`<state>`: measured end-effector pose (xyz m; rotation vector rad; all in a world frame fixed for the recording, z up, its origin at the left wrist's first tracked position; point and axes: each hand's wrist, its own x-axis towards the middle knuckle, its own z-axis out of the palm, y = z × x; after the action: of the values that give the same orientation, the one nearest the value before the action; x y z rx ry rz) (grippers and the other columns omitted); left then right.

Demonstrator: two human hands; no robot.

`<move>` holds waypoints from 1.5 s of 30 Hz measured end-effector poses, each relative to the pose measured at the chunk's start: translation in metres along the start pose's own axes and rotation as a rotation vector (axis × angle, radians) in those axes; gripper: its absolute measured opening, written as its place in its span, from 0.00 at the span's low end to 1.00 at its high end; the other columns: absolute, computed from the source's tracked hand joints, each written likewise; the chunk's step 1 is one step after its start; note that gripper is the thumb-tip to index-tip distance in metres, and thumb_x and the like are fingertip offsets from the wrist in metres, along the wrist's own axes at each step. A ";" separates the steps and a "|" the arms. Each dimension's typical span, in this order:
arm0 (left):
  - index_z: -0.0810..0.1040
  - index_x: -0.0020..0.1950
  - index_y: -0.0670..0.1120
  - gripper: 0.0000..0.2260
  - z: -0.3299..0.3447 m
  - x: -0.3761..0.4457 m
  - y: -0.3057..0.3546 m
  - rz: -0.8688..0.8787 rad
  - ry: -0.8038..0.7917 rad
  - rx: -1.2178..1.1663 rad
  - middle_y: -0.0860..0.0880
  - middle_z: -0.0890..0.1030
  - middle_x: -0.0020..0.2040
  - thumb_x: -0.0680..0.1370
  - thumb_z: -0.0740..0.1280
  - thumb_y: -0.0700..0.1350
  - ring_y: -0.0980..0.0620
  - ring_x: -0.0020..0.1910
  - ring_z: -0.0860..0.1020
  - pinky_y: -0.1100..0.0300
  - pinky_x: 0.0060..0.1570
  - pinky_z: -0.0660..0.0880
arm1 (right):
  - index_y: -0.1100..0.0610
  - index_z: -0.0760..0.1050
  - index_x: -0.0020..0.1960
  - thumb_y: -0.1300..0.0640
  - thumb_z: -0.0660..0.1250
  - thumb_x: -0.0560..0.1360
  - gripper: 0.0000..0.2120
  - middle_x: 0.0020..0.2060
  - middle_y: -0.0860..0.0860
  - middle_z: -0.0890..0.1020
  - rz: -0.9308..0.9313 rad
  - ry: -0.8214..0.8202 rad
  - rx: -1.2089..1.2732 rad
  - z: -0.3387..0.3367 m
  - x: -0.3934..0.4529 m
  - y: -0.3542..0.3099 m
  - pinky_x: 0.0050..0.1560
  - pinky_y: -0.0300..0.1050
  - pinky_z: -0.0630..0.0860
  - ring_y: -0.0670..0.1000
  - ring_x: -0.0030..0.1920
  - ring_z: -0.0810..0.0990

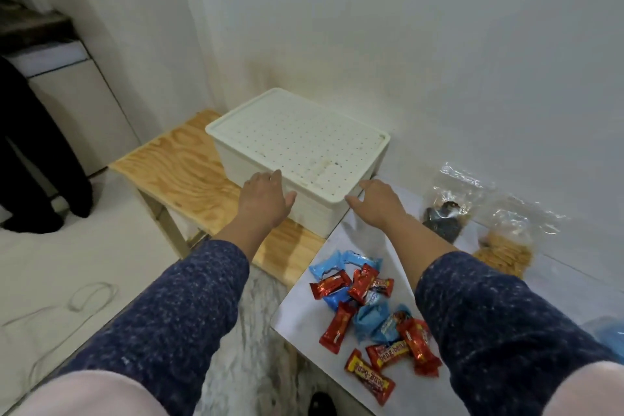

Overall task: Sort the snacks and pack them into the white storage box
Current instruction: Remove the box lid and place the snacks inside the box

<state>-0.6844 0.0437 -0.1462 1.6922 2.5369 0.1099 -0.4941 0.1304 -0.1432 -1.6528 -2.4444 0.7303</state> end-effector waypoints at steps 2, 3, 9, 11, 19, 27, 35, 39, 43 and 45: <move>0.54 0.77 0.44 0.29 0.007 0.009 0.002 -0.031 -0.050 -0.036 0.41 0.67 0.71 0.80 0.53 0.59 0.43 0.70 0.65 0.50 0.63 0.68 | 0.61 0.65 0.71 0.45 0.60 0.78 0.28 0.70 0.58 0.69 0.021 -0.018 0.055 0.002 0.017 0.000 0.66 0.49 0.66 0.58 0.69 0.68; 0.53 0.77 0.45 0.30 0.010 0.013 0.002 -0.042 -0.064 -0.055 0.41 0.67 0.71 0.80 0.53 0.59 0.42 0.70 0.65 0.49 0.63 0.68 | 0.61 0.68 0.68 0.44 0.60 0.78 0.26 0.66 0.58 0.72 0.024 -0.015 0.078 0.003 0.025 0.001 0.62 0.49 0.68 0.57 0.65 0.71; 0.61 0.72 0.44 0.26 0.022 0.038 0.003 -0.105 -0.056 -0.230 0.40 0.71 0.65 0.80 0.53 0.59 0.41 0.66 0.68 0.49 0.58 0.70 | 0.60 0.63 0.73 0.46 0.64 0.76 0.30 0.68 0.57 0.71 0.058 -0.017 0.209 0.005 0.054 0.007 0.64 0.47 0.67 0.56 0.67 0.69; 0.64 0.69 0.43 0.24 0.024 0.044 0.004 -0.130 -0.038 -0.261 0.39 0.72 0.62 0.80 0.54 0.58 0.41 0.63 0.69 0.51 0.53 0.71 | 0.60 0.61 0.74 0.49 0.66 0.75 0.32 0.70 0.56 0.69 0.086 -0.008 0.257 0.002 0.059 0.004 0.66 0.45 0.65 0.56 0.70 0.66; 0.65 0.69 0.41 0.25 0.012 0.052 0.007 -0.202 0.027 -0.359 0.37 0.72 0.62 0.80 0.54 0.58 0.41 0.63 0.68 0.53 0.54 0.70 | 0.56 0.67 0.69 0.57 0.70 0.71 0.28 0.67 0.54 0.70 0.218 0.089 0.521 -0.010 0.066 -0.009 0.54 0.41 0.70 0.54 0.63 0.73; 0.71 0.65 0.48 0.26 -0.018 0.063 -0.006 -0.313 0.016 -1.023 0.45 0.70 0.68 0.70 0.72 0.55 0.47 0.68 0.67 0.58 0.58 0.68 | 0.46 0.65 0.71 0.57 0.74 0.70 0.33 0.71 0.49 0.67 0.092 -0.010 0.720 -0.023 0.061 -0.046 0.36 0.38 0.71 0.51 0.54 0.74; 0.60 0.72 0.53 0.41 -0.049 0.068 -0.054 -0.250 -0.043 -1.201 0.48 0.66 0.72 0.65 0.77 0.53 0.45 0.67 0.70 0.53 0.64 0.71 | 0.43 0.58 0.74 0.51 0.77 0.66 0.43 0.74 0.46 0.63 0.011 0.087 0.701 -0.025 0.041 -0.092 0.61 0.51 0.71 0.52 0.71 0.66; 0.53 0.76 0.54 0.48 -0.052 0.065 -0.092 -0.234 -0.058 -1.189 0.46 0.61 0.75 0.64 0.78 0.56 0.44 0.72 0.64 0.50 0.68 0.68 | 0.39 0.56 0.73 0.45 0.78 0.62 0.47 0.75 0.45 0.61 -0.078 0.140 0.572 -0.013 0.033 -0.125 0.71 0.58 0.65 0.53 0.74 0.61; 0.50 0.77 0.53 0.51 -0.054 0.059 -0.138 -0.244 -0.027 -1.141 0.47 0.58 0.77 0.64 0.78 0.57 0.45 0.75 0.60 0.48 0.69 0.66 | 0.41 0.55 0.75 0.46 0.78 0.63 0.47 0.75 0.46 0.62 -0.111 0.144 0.513 0.007 0.030 -0.164 0.73 0.54 0.59 0.54 0.75 0.58; 0.49 0.78 0.53 0.51 -0.053 0.053 -0.166 -0.254 -0.001 -1.102 0.48 0.58 0.77 0.64 0.77 0.57 0.45 0.75 0.58 0.47 0.70 0.65 | 0.43 0.55 0.75 0.47 0.78 0.64 0.47 0.75 0.47 0.62 -0.127 0.117 0.496 0.024 0.030 -0.188 0.73 0.52 0.58 0.54 0.75 0.58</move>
<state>-0.8629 0.0284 -0.1139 0.9001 1.9572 1.1974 -0.6740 0.0939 -0.0870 -1.2991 -2.0429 1.0756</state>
